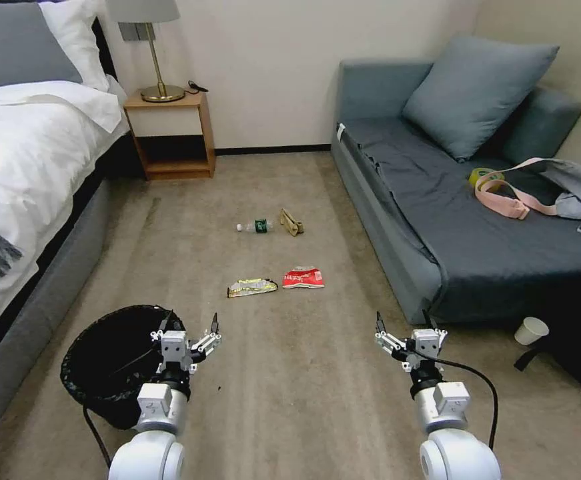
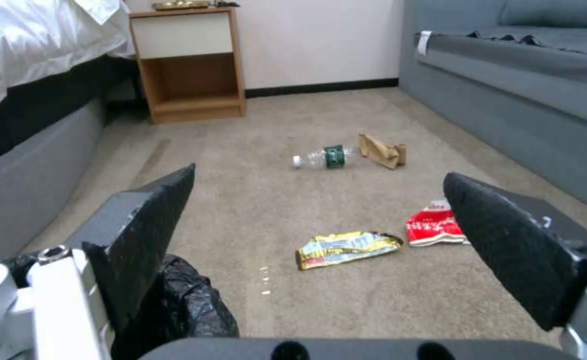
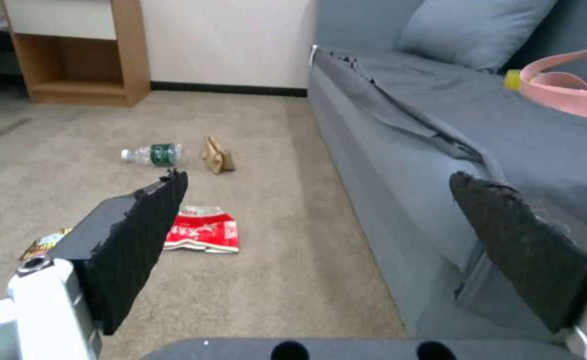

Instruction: Pick up the trash bin, then pick up the garbage on the floor and place it into the trash bin.

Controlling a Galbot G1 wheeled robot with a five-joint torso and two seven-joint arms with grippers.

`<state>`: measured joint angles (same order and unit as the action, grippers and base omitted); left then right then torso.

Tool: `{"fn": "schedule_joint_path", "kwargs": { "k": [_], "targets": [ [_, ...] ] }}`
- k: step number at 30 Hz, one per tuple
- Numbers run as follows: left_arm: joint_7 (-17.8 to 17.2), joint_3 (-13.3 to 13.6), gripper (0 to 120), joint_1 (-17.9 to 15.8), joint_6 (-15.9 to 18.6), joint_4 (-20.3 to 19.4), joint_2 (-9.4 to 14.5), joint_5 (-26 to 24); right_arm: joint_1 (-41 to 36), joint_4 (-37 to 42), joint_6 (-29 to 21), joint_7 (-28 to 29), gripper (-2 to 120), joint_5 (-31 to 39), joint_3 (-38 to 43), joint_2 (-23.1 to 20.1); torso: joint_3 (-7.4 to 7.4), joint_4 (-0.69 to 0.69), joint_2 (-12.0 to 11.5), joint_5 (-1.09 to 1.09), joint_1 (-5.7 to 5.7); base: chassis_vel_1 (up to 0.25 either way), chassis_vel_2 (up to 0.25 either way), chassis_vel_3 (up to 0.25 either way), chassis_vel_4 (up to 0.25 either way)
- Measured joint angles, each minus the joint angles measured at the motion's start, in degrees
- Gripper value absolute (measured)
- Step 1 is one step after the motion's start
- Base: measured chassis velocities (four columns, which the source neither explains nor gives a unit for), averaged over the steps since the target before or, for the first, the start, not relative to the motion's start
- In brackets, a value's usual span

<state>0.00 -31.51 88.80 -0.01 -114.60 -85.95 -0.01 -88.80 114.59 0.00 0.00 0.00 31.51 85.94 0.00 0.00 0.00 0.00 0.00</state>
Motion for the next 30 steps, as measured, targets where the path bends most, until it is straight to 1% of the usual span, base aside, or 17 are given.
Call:
{"fn": "schedule_joint_path", "kwargs": {
  "k": [30],
  "targets": [
    [0.0,0.0,100,0.0,0.0,0.0,0.0,0.0,0.0,0.0,0.0,0.0,100,0.0,0.0,0.0,0.0,0.0,0.0,0.0,0.0,0.0,0.0,0.0,0.0]
  ]
}}
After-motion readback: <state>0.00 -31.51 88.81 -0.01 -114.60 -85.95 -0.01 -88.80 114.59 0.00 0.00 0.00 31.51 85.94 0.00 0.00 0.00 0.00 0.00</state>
